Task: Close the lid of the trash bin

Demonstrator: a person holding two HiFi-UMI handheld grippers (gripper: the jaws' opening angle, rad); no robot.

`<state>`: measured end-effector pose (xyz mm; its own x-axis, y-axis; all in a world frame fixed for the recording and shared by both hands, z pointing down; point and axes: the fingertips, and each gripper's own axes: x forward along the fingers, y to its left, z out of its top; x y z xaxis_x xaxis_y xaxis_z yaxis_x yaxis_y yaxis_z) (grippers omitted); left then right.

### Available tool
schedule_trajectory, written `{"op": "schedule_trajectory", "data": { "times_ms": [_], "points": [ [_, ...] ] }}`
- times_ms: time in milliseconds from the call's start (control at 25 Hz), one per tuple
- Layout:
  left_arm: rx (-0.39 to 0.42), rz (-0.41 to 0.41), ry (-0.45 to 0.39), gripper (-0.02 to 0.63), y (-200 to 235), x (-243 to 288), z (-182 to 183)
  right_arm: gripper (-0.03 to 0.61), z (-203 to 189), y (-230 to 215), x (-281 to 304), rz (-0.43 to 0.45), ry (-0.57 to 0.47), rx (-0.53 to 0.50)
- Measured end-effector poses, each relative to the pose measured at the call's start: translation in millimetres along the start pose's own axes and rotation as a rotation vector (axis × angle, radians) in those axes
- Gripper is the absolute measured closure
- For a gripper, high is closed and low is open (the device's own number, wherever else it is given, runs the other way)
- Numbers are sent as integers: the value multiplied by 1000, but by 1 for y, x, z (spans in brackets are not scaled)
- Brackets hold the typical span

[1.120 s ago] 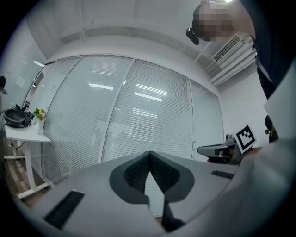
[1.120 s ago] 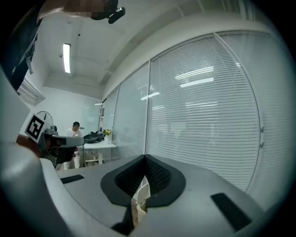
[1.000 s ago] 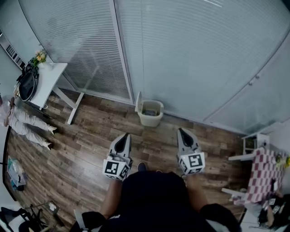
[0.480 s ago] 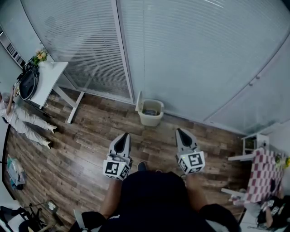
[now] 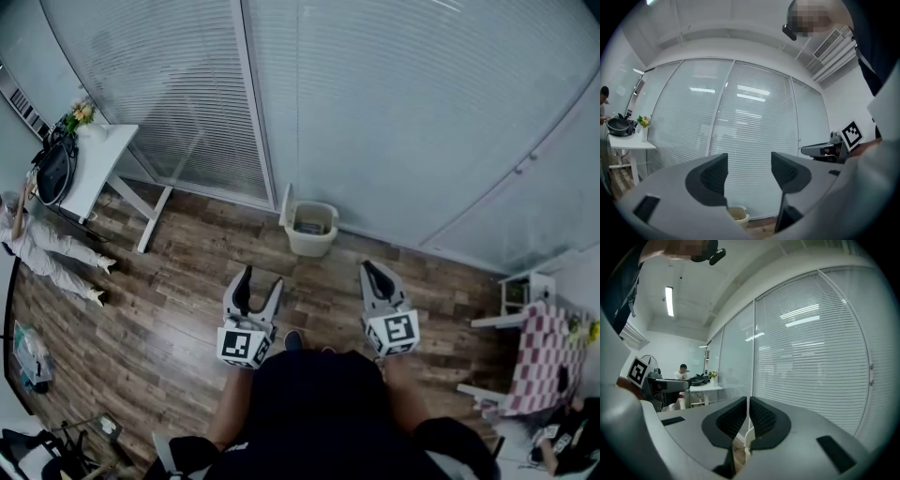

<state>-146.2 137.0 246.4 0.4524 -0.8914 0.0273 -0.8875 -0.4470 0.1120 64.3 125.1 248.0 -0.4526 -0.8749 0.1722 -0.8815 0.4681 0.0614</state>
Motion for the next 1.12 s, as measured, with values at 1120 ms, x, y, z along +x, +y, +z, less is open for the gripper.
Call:
{"op": "schedule_trajectory", "data": {
  "times_ms": [1120],
  "points": [
    [-58, -83, 31, 347, 24, 35, -29, 494, -35, -14, 22, -28, 12, 105]
  ]
}}
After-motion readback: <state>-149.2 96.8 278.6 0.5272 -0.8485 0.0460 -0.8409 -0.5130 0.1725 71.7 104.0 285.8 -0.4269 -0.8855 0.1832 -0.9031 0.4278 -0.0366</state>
